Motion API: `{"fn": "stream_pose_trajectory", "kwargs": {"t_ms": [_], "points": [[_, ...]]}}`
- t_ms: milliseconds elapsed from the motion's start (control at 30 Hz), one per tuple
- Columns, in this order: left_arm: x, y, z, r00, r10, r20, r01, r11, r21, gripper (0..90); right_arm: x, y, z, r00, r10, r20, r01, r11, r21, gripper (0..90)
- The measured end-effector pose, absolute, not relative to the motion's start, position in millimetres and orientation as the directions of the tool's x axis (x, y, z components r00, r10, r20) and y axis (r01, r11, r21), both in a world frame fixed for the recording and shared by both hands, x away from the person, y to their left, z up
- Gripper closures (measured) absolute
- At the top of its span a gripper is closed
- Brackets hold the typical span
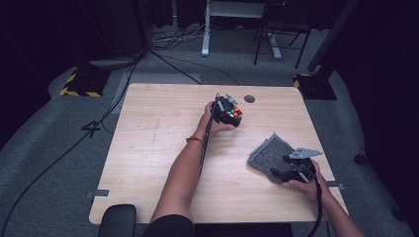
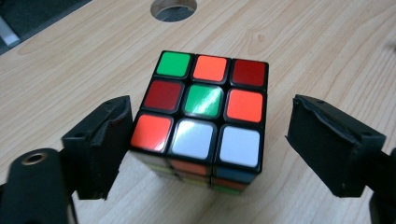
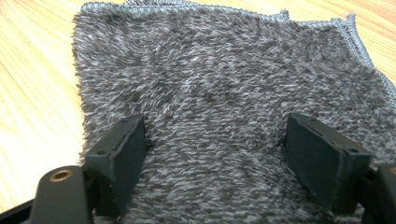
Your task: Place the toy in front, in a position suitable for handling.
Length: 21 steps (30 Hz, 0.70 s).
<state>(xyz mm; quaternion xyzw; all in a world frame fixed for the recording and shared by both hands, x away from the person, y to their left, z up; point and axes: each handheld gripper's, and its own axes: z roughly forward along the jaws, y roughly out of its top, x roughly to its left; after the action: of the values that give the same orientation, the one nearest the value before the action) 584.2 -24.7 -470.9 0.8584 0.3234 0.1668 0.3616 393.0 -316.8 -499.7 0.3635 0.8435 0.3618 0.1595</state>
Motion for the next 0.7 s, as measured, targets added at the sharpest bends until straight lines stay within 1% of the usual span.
{"fn": "stream_pose_trajectory", "kwargs": {"t_ms": [33,100,167,200,233,467,533,600,700], "points": [[586.7,-26.1,-473.0,0.735,0.677,0.045,0.434,-0.521,0.735,15.9,393.0,-317.0,-499.7,-0.686,0.728,-0.005,0.498,0.474,0.727,21.7],[588.3,-27.4,-474.3,0.736,0.675,0.052,0.428,-0.523,0.737,19.1,393.0,-317.0,-499.8,-0.687,0.727,-0.004,0.497,0.473,0.727,21.7],[588.3,-27.5,-474.5,0.740,0.671,0.056,0.421,-0.526,0.738,25.7,392.9,-317.2,-499.8,-0.687,0.726,-0.004,0.496,0.473,0.728,21.7],[588.0,-27.8,-473.8,0.756,0.652,0.063,0.406,-0.542,0.736,28.6,392.8,-317.5,-499.8,-0.688,0.725,-0.003,0.496,0.474,0.728,21.7],[588.0,-27.8,-473.8,0.756,0.652,0.063,0.406,-0.542,0.736,29.9,392.8,-317.5,-499.8,-0.688,0.725,-0.003,0.496,0.474,0.728,21.7],[583.7,-23.9,-472.1,0.794,0.607,0.047,0.386,-0.562,0.732,33.1,392.8,-317.7,-499.8,-0.690,0.724,-0.003,0.494,0.474,0.728,21.8],[578.3,-21.8,-471.6,0.808,0.587,0.054,0.371,-0.578,0.727,33.1,392.8,-317.7,-499.8,-0.690,0.724,-0.003,0.494,0.474,0.728,21.7],[566.8,-15.7,-471.4,0.836,0.546,0.057,0.343,-0.600,0.723,33.2,393.0,-317.8,-499.9,-0.691,0.723,-0.002,0.494,0.474,0.729,21.7],[557.4,-9.3,-471.7,0.848,0.528,0.053,0.331,-0.605,0.724,33.2,393.0,-317.8,-499.9,-0.691,0.723,-0.002,0.494,0.474,0.729,21.7]]}}
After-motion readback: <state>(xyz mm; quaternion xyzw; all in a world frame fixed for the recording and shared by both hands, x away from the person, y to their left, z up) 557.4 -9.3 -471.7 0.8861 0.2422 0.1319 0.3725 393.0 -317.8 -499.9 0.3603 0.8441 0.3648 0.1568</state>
